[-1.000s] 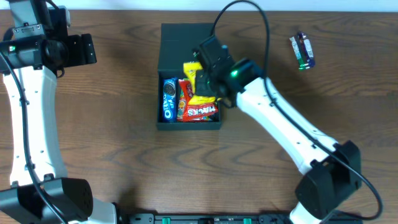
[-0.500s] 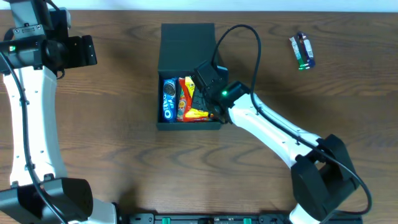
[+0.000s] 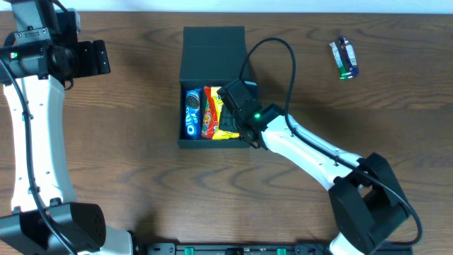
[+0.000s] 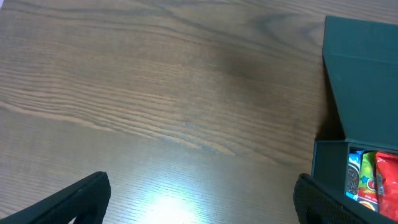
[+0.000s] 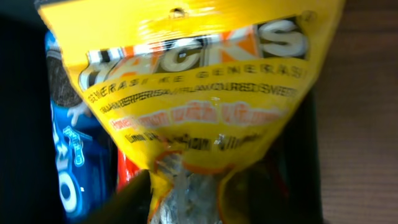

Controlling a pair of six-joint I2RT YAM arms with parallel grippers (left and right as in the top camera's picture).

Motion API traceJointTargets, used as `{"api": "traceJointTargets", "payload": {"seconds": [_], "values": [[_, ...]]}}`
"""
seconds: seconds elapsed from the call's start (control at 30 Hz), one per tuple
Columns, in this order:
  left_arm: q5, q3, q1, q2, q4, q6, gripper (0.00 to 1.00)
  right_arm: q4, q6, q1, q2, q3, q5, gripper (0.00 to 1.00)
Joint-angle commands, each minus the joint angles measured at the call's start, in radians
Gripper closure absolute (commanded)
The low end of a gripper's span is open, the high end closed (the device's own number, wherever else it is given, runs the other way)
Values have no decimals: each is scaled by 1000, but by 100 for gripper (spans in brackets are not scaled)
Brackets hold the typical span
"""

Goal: Pack container
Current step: 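Push the yellow bag down into the box's right side with the right gripper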

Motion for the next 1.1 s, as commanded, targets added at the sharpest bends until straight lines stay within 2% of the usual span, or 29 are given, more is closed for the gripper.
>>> {"api": "traceJointTargets", "payload": {"seconds": [0.0, 0.13, 0.23, 0.27, 0.3, 0.33, 0.6, 0.83, 1.07], "values": [[3, -4, 3, -18, -2, 18, 5, -1, -71, -5, -11, 59, -25, 38], [3, -4, 3, -19, -2, 17, 5, 1, -143, -8, -71, 135, -19, 25], [4, -4, 3, -19, -2, 17, 5, 8, -192, -9, -113, 173, -9, 25], [4, -4, 3, -19, -2, 17, 5, 15, -202, -9, -123, 176, -6, 39], [4, -4, 3, -19, -2, 17, 5, 21, -208, -10, -131, 176, 1, 73], [4, -4, 3, -18, -2, 17, 5, 17, -208, -11, -131, 175, 8, 98], [4, -4, 3, -19, -3, 17, 5, -69, -193, -21, 30, 172, 13, 99], [4, -4, 3, -19, -2, 17, 5, -62, -193, -28, 172, 172, 11, 99], [4, -4, 3, -18, -2, 17, 5, -24, -231, -64, 114, 230, 5, 99]]}}
